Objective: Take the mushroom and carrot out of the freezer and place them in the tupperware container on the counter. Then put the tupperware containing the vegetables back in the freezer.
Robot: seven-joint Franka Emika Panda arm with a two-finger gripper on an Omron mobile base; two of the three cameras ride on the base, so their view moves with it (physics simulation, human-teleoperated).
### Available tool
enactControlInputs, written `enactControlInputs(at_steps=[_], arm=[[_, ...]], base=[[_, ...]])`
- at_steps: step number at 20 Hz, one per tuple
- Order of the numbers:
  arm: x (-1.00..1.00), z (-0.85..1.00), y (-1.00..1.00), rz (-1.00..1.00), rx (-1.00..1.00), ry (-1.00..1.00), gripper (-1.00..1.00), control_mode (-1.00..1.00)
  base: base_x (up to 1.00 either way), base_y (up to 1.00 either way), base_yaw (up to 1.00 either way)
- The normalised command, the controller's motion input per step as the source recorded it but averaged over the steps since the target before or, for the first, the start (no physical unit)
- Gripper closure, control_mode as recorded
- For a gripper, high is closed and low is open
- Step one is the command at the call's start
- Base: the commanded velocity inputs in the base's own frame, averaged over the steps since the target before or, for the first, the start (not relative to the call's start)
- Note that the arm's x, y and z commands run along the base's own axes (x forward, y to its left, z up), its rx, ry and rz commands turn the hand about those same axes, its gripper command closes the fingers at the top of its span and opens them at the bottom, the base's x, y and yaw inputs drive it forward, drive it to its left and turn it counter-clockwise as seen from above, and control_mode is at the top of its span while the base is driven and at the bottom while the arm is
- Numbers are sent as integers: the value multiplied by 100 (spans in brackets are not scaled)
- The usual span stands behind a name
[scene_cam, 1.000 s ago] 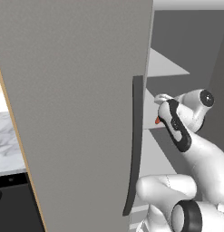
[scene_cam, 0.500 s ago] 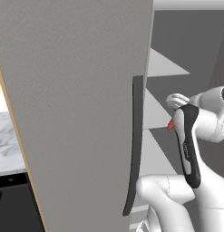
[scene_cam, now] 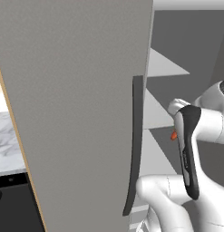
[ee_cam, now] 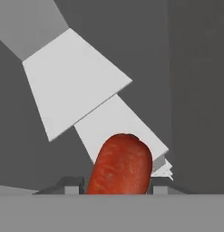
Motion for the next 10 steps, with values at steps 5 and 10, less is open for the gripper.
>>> enactControlInputs(at_steps=[5,10], arm=[[-34,6,5,-7,0,14,100,-100],[0,0,0,0,0,0,100,100]], base=[[0,0,0],[-97,23,-2]])
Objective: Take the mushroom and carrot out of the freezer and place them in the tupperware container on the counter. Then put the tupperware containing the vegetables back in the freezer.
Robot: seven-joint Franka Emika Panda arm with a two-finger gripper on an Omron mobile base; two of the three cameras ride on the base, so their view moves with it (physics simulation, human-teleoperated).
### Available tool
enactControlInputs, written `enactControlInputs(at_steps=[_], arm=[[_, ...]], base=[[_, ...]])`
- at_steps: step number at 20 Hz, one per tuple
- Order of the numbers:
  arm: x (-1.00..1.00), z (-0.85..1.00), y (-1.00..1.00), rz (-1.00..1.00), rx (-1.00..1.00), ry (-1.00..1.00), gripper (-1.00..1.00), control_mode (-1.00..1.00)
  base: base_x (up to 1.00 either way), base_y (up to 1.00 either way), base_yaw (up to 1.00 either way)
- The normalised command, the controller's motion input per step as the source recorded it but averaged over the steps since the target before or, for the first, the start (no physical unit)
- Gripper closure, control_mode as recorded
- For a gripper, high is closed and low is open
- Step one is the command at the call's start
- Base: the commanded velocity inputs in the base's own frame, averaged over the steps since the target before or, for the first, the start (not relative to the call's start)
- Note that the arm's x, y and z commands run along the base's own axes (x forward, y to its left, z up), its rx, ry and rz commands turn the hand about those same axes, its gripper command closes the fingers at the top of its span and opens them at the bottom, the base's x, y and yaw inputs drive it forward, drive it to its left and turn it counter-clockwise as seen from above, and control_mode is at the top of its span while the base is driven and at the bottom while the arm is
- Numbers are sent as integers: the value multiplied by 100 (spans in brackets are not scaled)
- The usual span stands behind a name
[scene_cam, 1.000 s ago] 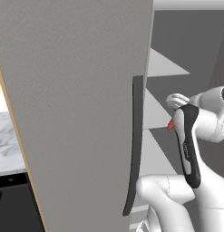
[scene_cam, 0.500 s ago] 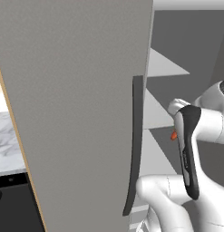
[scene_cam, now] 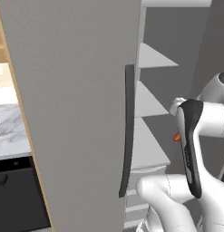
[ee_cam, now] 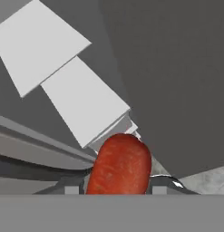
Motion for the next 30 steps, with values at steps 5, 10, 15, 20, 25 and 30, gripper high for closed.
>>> enactControlInputs(at_steps=[5,10,15,20,25,30], arm=[[0,0,0,0,0,0,100,100],[0,0,0,0,0,0,100,100],[0,0,0,0,0,0,100,100],[0,0,0,0,0,0,100,100],[0,0,0,0,0,0,100,100],[0,0,0,0,0,0,100,100]], base=[[-90,94,0],[-56,100,0],[-5,100,-1],[13,100,-4],[29,100,-5],[34,90,-4]])
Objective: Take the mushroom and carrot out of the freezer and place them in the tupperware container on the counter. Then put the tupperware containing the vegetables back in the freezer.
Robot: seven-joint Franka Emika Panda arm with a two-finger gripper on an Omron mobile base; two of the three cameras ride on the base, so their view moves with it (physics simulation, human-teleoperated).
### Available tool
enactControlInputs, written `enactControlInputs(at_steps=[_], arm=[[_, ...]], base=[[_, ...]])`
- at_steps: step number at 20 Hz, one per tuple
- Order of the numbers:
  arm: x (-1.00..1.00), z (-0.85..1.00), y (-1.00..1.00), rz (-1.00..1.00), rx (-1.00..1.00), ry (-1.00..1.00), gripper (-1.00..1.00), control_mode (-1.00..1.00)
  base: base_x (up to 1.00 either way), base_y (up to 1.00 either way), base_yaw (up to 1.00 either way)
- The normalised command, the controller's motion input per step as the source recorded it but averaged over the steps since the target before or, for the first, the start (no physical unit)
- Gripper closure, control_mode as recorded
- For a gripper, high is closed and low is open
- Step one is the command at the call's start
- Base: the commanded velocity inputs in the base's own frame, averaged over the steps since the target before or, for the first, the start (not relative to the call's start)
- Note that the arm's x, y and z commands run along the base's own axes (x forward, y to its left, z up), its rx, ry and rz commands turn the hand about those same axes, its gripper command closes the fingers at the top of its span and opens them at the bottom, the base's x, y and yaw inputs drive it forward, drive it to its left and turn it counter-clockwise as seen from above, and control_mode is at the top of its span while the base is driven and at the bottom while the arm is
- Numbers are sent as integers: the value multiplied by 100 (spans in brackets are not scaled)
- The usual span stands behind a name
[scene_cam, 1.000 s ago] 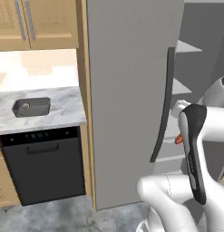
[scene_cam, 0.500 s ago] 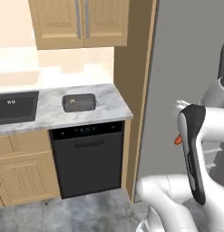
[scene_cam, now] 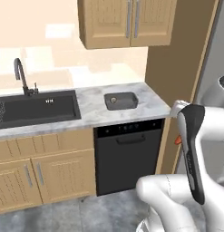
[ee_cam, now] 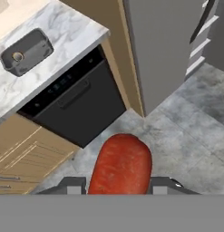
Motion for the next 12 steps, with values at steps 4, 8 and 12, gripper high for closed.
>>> enactControlInputs(at_steps=[4,8,12], arm=[[0,0,0,0,0,0,100,100],[0,0,0,0,0,0,100,100],[0,0,0,0,0,0,100,100]], base=[[56,46,-4],[72,10,-1],[80,-6,0]])
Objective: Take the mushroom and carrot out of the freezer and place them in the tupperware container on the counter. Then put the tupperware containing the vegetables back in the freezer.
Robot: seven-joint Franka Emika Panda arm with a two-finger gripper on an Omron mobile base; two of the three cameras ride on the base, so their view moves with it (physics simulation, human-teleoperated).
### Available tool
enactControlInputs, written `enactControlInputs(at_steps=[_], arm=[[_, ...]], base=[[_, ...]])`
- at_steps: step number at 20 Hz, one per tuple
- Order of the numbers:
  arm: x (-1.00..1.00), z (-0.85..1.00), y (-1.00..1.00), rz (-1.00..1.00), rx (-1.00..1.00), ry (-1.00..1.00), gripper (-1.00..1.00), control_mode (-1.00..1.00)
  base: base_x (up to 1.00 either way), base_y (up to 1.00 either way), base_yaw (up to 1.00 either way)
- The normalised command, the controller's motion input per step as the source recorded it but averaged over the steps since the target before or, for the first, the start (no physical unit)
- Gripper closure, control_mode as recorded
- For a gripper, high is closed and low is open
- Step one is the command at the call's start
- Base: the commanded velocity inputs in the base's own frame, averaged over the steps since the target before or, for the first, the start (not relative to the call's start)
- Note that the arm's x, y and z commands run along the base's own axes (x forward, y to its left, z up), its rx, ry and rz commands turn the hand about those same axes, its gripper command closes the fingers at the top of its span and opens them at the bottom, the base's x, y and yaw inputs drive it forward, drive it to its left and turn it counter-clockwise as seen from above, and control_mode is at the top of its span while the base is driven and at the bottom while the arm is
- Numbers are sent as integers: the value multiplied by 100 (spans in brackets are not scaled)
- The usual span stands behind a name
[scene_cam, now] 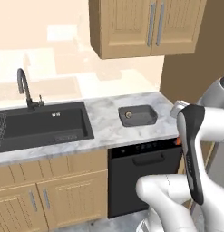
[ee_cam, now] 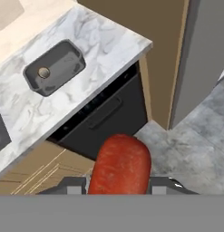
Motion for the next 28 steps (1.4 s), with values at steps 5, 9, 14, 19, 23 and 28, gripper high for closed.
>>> enactControlInputs(at_steps=[5,9,14,19,23,28], arm=[[0,0,0,0,0,0,100,100],[0,0,0,0,0,0,100,100],[7,-6,-2,0,0,0,100,-100],[66,-38,-4,-5,4,0,100,-100],[100,-36,0,-7,1,1,100,-100],[100,-35,0,-8,2,6,100,-100]], base=[[81,-4,0],[48,-12,0],[9,-5,0],[0,0,0],[0,0,0],[0,0,0]])
